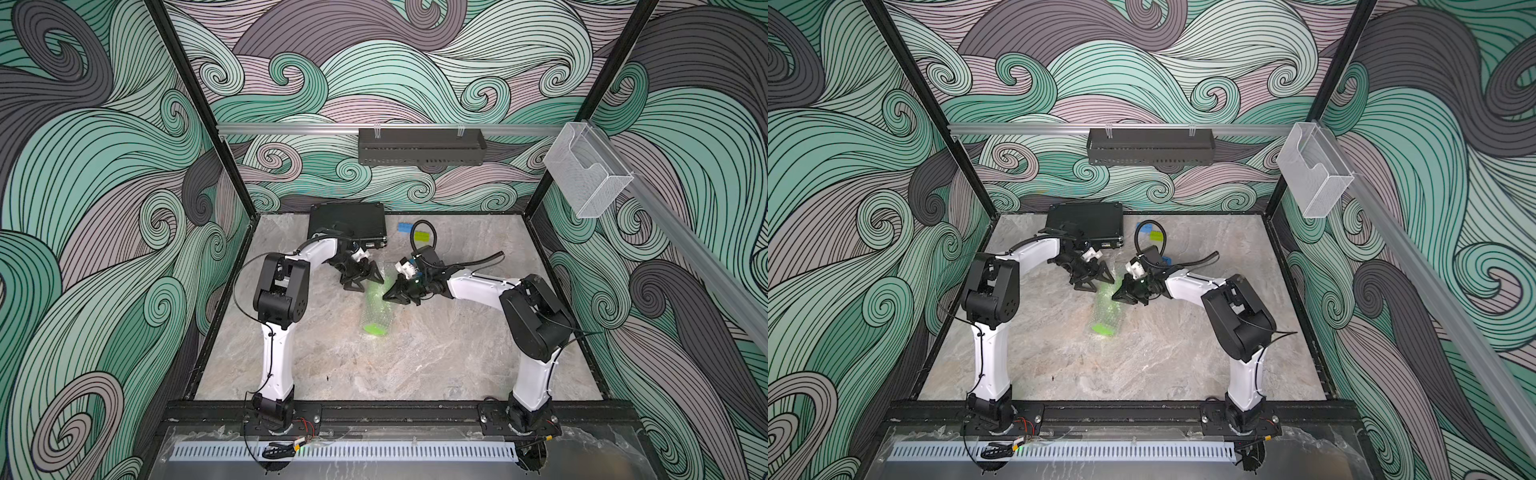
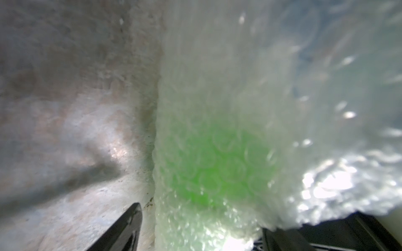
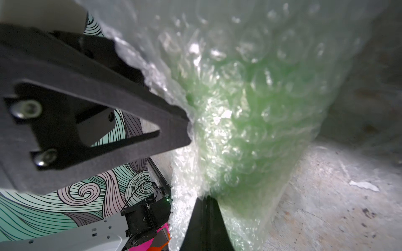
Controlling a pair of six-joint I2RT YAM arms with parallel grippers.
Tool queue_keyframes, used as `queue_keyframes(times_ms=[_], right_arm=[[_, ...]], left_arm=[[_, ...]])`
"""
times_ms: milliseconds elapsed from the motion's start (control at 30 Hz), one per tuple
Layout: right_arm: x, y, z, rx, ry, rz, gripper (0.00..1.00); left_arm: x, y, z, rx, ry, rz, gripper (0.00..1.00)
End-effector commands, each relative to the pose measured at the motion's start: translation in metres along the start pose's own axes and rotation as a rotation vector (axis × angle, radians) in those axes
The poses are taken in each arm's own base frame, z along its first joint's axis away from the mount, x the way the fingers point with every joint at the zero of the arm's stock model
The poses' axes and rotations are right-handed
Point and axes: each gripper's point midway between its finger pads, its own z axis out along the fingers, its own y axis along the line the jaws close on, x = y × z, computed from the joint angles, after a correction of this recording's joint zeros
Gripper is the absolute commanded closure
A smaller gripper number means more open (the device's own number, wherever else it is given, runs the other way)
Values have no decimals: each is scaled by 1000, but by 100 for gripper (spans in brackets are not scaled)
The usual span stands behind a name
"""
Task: Wrap wine glasses in bubble wrap
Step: Wrap the wine glass in bubble wrap.
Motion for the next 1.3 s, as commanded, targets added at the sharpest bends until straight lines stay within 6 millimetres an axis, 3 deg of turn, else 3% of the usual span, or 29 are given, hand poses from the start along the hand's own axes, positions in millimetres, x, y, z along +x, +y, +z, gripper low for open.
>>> queue_keyframes(times_ms=[0, 67, 167, 367, 433, 567, 667, 900, 967, 1067, 1200, 1267], right_arm=[[8, 7, -12, 22, 13, -25, 88], [13, 17, -19, 10, 11, -33, 72], [26, 31, -20, -23, 39, -37, 59], [55, 40, 2, -46, 134, -41, 53], [58, 38, 7, -37, 160, -36, 56], [57, 40, 2, -31, 154, -39, 86], [62, 40, -4, -30, 168, -45, 99], [74, -2, 3, 59, 208, 32, 97], [71, -8, -4, 111, 205, 39, 86], [61, 5, -25, 107, 164, 8, 69], [38, 11, -68, 76, 70, 17, 63], [20, -1, -92, 90, -17, 40, 58]], left_arm=[[19, 49, 23, -160, 78, -76, 20], [21, 56, 24, -191, 66, -83, 21], [24, 60, 29, -190, 70, -116, 22], [25, 56, 28, -186, 57, -116, 23], [27, 55, 32, -176, 66, -119, 23], [26, 59, 30, -209, 59, -99, 23], [26, 64, 35, -219, 75, -105, 24], [24, 70, 40, -237, 100, -103, 25], [23, 68, 37, -242, 97, -86, 25], [25, 67, 38, -240, 99, -89, 26], [26, 66, 38, -237, 96, -91, 27], [27, 67, 37, -238, 89, -96, 28]])
